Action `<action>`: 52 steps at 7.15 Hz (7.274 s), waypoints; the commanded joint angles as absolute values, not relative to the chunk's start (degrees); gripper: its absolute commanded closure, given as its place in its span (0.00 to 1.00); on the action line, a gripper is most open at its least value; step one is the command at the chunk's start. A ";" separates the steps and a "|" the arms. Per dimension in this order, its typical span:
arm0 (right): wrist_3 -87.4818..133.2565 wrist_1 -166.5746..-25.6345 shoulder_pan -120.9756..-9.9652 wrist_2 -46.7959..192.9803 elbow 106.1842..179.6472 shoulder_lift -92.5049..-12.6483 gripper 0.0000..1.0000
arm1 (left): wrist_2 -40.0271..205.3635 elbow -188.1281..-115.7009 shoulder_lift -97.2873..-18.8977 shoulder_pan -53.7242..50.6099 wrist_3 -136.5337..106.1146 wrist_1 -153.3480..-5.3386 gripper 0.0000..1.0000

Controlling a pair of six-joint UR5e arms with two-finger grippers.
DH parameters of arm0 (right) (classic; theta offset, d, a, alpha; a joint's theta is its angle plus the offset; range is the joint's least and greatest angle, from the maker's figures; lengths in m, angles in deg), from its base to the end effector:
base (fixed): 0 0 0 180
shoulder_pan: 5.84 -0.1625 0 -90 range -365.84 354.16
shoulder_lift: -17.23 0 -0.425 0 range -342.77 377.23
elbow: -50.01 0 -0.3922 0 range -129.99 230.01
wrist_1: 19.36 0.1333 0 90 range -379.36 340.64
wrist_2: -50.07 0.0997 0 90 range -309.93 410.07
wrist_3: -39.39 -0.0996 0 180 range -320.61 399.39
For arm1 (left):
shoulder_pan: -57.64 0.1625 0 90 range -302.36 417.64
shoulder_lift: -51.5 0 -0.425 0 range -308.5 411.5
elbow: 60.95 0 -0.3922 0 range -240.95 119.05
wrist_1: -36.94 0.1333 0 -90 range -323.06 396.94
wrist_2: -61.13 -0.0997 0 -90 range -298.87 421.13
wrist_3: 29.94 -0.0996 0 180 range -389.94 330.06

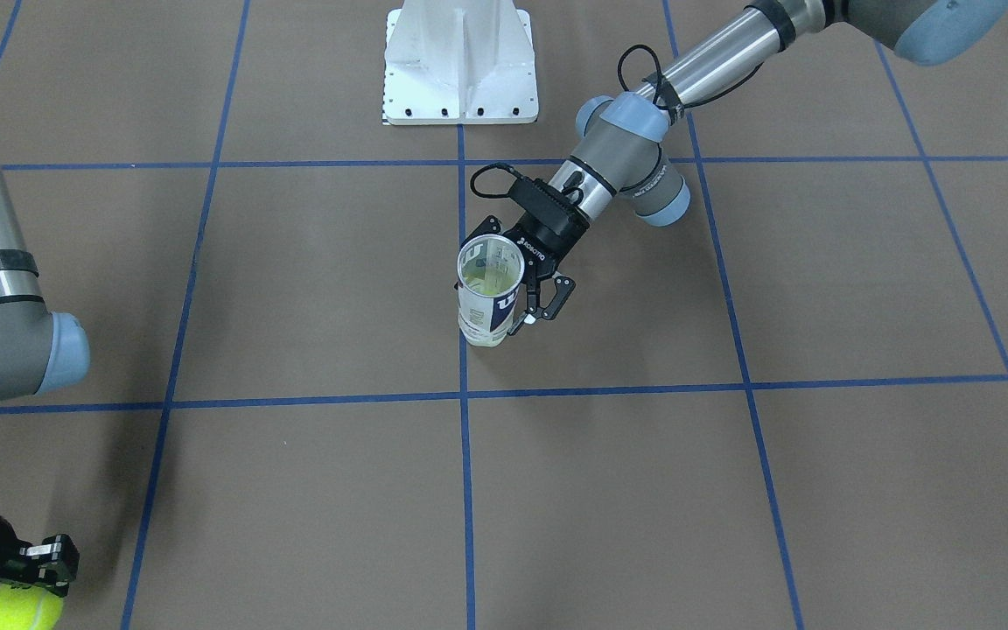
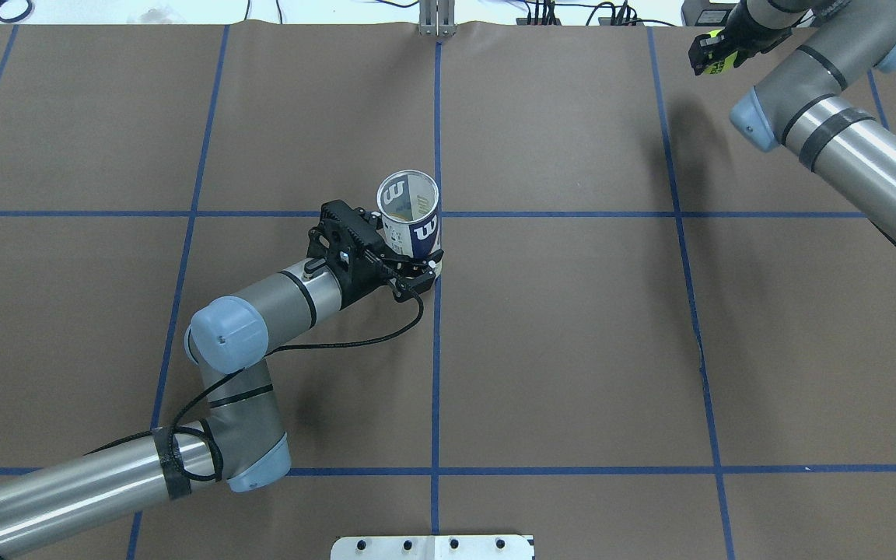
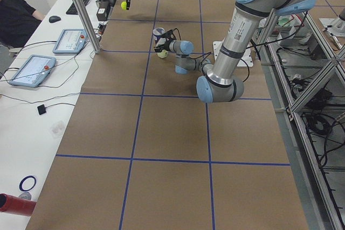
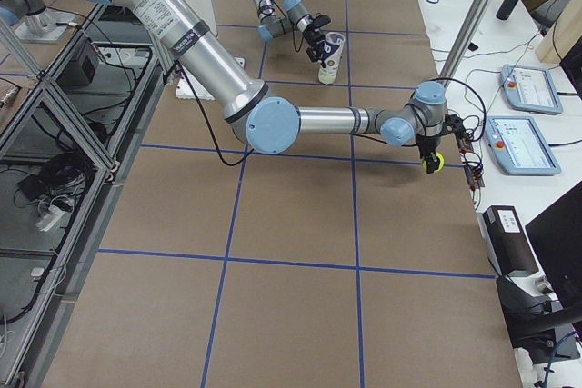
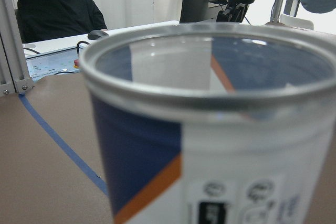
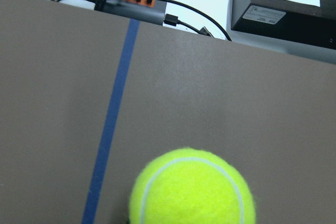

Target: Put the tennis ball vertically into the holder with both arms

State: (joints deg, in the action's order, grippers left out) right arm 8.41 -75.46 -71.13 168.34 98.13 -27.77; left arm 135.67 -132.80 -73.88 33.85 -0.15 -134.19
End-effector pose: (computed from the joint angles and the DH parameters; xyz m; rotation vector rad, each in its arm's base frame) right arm -0.2664 -0.7851 0.4517 0.3369 -0.7157 -0.0557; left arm 0.5771 -0.4291 0.2802 1.2899 1.1337 0.2405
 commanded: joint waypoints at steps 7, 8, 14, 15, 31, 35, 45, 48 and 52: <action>-13.58 -93.53 -66.32 178.83 129.35 -27.86 1.00 | 135.40 -133.37 -73.30 34.61 0.03 -134.27 0.01; -15.61 -93.54 -65.35 178.83 131.03 -27.86 1.00 | 135.40 -133.37 -73.39 34.79 0.12 -134.36 0.01; -31.36 -93.54 -58.58 178.65 142.81 -27.51 1.00 | 135.32 -133.45 -73.04 35.40 0.47 -134.36 0.01; -31.36 -93.54 -58.23 178.57 143.08 -27.51 1.00 | 135.40 -133.45 -72.95 35.49 0.47 -134.36 0.01; -40.59 -103.29 -44.07 171.62 145.99 -22.67 0.01 | 135.40 -133.28 -72.08 35.84 0.38 -134.45 0.01; -40.59 -103.82 -44.07 171.53 147.12 -22.58 0.01 | 135.40 -133.28 -72.07 35.84 0.38 -134.45 0.01; -39.10 -115.04 -47.75 173.46 156.77 -24.78 0.01 | 155.72 -160.31 -45.56 30.87 0.21 -127.56 0.01; -32.36 -122.86 -55.31 181.11 163.08 -29.41 0.01 | 182.54 -160.53 -50.85 6.13 -0.40 -90.82 0.01; 2.61 -133.34 -67.76 181.38 167.17 -43.81 0.01 | 180.93 -150.98 -51.76 -8.49 -12.26 -80.41 0.01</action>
State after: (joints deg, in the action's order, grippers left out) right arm -11.98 -130.97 -62.64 181.20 167.04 -38.53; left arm 181.34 -154.69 -51.05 -2.42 -9.08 -82.73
